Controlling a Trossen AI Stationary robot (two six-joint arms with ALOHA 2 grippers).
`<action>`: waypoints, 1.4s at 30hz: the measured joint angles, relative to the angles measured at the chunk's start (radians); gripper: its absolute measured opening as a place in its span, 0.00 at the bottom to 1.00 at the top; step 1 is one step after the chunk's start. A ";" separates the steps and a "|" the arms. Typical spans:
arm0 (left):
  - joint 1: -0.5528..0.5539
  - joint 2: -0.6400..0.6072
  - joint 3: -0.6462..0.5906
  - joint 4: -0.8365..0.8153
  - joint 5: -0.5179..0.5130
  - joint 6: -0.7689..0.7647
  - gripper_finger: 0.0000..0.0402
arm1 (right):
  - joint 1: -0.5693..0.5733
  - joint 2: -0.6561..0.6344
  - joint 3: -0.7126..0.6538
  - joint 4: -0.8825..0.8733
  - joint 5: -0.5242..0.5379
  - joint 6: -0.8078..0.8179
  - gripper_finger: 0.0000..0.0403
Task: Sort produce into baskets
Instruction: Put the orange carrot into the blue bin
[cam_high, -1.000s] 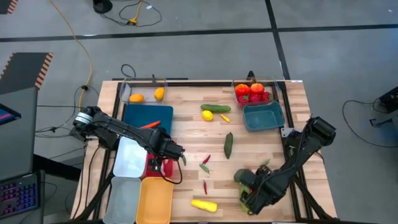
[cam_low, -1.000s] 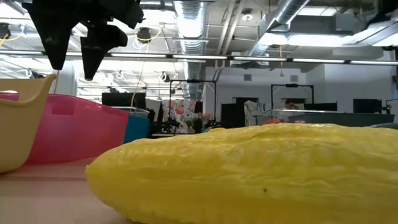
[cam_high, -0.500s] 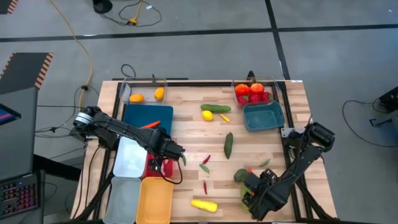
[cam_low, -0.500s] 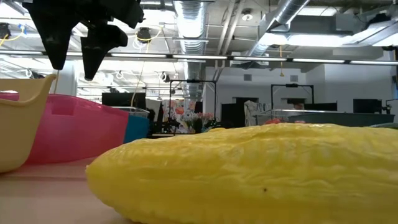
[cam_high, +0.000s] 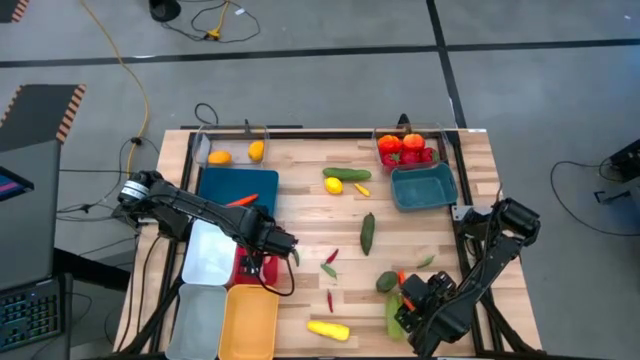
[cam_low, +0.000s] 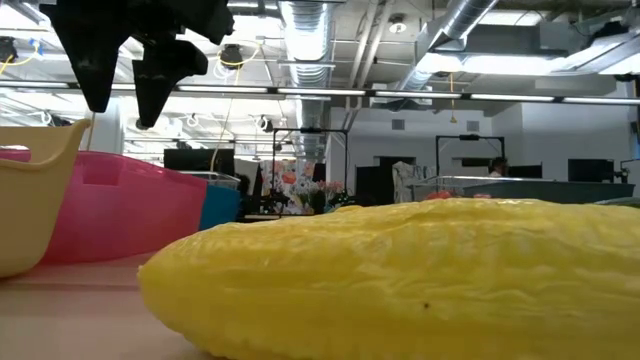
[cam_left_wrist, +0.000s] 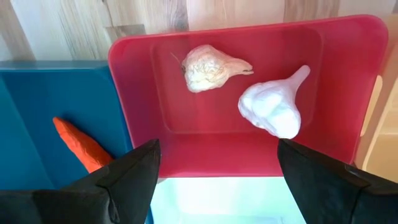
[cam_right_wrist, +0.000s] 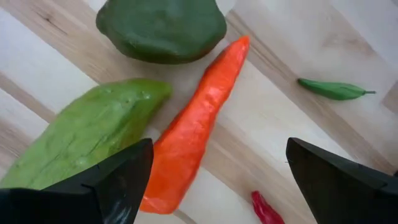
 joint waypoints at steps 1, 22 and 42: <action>0.000 0.000 0.000 0.001 0.000 0.000 0.77 | -0.001 0.000 0.000 0.001 0.000 0.001 0.98; 0.000 0.000 0.000 0.006 0.000 0.000 0.77 | -0.003 0.125 0.000 0.074 -0.094 0.000 0.77; 0.002 -0.067 0.000 0.015 -0.055 0.067 0.77 | -0.018 0.116 0.000 0.130 -0.106 -0.090 0.42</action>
